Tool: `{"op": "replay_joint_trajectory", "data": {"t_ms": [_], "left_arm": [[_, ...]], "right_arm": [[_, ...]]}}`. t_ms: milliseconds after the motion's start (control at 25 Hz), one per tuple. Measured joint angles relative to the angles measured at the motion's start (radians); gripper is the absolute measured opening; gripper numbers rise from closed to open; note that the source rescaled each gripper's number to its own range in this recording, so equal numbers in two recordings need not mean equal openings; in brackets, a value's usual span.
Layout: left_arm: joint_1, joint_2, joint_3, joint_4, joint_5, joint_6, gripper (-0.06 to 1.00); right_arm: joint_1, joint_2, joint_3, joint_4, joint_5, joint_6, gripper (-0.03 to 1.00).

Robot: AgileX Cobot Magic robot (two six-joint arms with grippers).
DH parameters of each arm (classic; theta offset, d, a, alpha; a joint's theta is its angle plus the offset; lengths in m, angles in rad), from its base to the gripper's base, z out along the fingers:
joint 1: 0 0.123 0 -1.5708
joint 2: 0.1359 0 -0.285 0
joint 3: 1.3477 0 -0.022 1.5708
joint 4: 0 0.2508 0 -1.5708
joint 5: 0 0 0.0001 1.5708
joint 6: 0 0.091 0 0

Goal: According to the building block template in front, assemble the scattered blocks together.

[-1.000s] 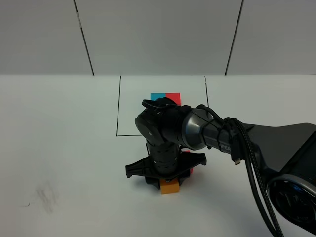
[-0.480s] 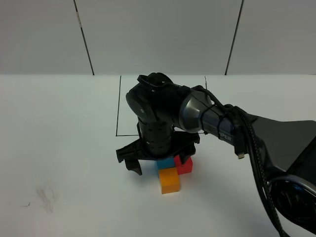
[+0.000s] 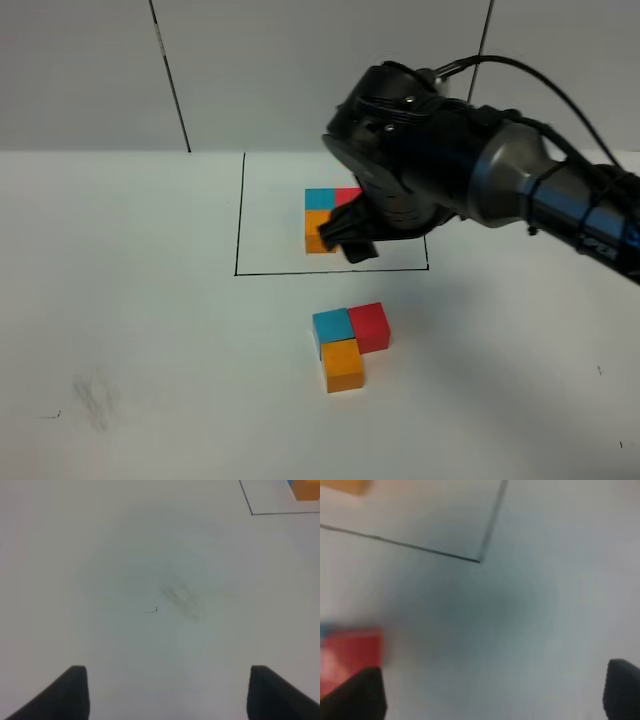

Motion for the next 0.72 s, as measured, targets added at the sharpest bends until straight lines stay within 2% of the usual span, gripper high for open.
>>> {"op": "replay_joint_trajectory", "data": {"t_ms": [200, 320, 520, 720], "left_arm": [[0.0, 0.0, 0.0, 0.0, 0.0, 0.0, 0.45], [0.0, 0.0, 0.0, 0.0, 0.0, 0.001, 0.45], [0.0, 0.0, 0.0, 0.0, 0.0, 0.001, 0.45], [0.0, 0.0, 0.0, 0.0, 0.0, 0.001, 0.45]], "right_arm": [[-0.146, -0.182, 0.241, -0.161, 0.003, -0.004, 0.88], [-0.237, -0.327, 0.376, -0.26, 0.004, -0.06, 0.86], [-0.396, -0.614, 0.524, -0.333, 0.004, -0.27, 0.86], [-0.544, -0.929, 0.596, -0.301, 0.008, -0.484, 0.86]]}}
